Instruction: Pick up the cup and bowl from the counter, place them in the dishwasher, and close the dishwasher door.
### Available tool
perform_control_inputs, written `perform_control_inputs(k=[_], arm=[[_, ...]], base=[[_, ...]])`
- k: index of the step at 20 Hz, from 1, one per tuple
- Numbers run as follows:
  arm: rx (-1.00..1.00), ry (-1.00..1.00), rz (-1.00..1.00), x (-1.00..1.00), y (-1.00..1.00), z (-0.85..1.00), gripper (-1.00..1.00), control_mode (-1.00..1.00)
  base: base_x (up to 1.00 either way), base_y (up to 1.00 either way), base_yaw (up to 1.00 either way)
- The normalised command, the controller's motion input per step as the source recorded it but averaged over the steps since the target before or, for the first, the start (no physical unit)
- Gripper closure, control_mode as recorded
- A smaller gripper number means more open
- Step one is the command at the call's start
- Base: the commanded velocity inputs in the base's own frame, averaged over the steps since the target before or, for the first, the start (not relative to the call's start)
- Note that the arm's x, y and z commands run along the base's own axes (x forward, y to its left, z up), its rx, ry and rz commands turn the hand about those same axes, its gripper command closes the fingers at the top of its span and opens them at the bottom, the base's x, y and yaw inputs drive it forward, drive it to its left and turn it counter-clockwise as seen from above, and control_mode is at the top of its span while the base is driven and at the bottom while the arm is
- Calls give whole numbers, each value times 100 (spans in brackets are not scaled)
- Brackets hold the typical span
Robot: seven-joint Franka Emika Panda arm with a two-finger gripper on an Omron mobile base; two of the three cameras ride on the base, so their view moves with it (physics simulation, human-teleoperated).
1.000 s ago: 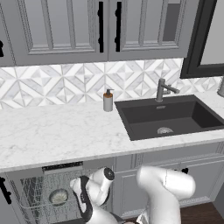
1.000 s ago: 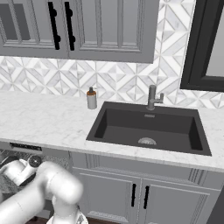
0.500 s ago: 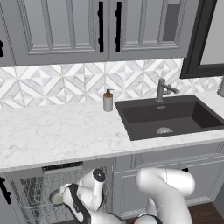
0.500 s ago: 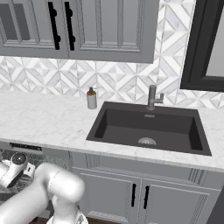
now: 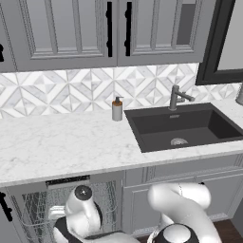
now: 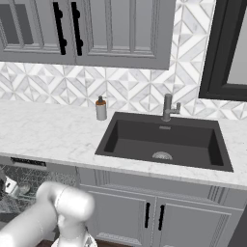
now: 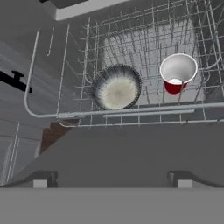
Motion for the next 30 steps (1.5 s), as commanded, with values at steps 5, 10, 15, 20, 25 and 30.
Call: perform_control_inputs(k=[5,10,15,20,25,30], arm=[[0,-36,5,-86,6,-7,-100,-100],[0,-43,0,-94,0,-30,-100,-100],[-2,-28,0,-42,19,-8,-100,-100],[-1,-13,0,-17,28,-44,-100,-100],[-5,-10,-1,-25,20,-50,-100,-100],[-2,-11,-12,-1,13,-60,-100,-100]], base=[[0,0,0],[0,0,0],[0,0,0],[0,0,0],[0,0,0],[0,0,0]])
